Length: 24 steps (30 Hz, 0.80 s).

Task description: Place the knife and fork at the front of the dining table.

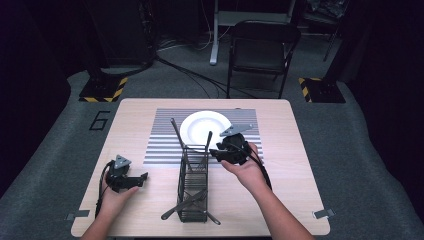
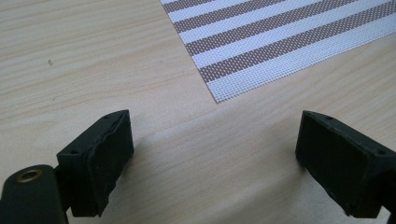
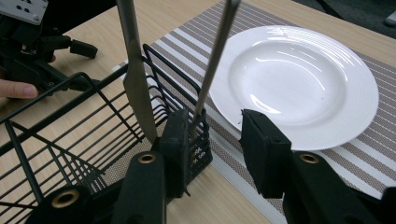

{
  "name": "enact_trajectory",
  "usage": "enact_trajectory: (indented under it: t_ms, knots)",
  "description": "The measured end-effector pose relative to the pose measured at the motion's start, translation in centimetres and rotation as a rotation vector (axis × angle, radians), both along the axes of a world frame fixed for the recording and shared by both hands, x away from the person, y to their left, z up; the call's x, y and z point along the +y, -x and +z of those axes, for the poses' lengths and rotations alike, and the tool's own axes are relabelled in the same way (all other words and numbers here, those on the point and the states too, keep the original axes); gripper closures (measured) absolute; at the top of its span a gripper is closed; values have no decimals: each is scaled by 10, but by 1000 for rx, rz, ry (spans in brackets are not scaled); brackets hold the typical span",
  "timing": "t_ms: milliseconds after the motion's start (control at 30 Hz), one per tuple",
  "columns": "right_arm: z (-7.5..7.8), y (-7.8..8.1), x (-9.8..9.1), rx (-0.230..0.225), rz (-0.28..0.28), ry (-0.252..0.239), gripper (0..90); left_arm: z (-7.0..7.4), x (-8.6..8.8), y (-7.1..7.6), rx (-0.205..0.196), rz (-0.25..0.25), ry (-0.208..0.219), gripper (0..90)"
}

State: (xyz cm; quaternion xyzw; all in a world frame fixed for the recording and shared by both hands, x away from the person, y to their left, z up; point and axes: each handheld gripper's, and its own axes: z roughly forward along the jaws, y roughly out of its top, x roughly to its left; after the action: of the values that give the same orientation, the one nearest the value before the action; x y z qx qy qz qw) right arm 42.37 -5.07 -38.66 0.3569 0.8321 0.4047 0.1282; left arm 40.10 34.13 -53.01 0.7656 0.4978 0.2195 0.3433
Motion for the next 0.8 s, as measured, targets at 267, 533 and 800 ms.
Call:
enact_trajectory:
  t_ms: [267,533,800]
  knots:
    - [1,-7,15,-8,30,9,649,0,0,0,0,0,0,112]
    - [-3,-14,24,-2,48,17,669,0,0,0,1,-1,2,111]
    - [-2,-17,28,-6,50,13,721,0,0,0,2,-7,1,112]
